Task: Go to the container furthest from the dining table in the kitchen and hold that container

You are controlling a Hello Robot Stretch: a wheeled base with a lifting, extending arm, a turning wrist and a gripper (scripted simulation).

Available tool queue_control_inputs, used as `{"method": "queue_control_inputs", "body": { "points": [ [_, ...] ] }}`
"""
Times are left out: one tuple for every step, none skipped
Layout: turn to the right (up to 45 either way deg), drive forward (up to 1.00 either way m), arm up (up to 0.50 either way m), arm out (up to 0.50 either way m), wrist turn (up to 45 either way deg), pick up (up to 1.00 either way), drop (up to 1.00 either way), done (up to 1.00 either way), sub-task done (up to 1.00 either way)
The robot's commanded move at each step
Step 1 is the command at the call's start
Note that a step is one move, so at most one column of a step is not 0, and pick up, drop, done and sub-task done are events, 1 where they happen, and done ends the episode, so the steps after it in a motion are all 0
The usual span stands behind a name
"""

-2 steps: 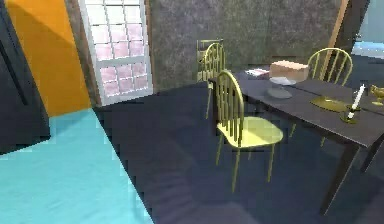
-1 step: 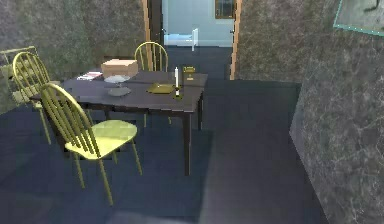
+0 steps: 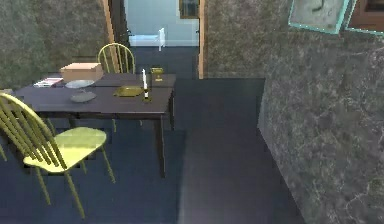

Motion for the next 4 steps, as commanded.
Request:
{"method": "queue_control_inputs", "body": {
  "points": [
    [0.0, 0.20, 0.00, 0.00, 0.0, 0.00, 0.00, 0.00, 0.00],
    [-45.0, 0.00, 0.00, 0.00, 0.0, 0.00, 0.00, 0.00, 0.00],
    [-33.0, 0.00, 0.00, 0.00, 0.0, 0.00, 0.00, 0.00, 0.00],
    [0.0, 0.60, 0.00, 0.00, 0.0, 0.00, 0.00, 0.00, 0.00]
  ]
}}
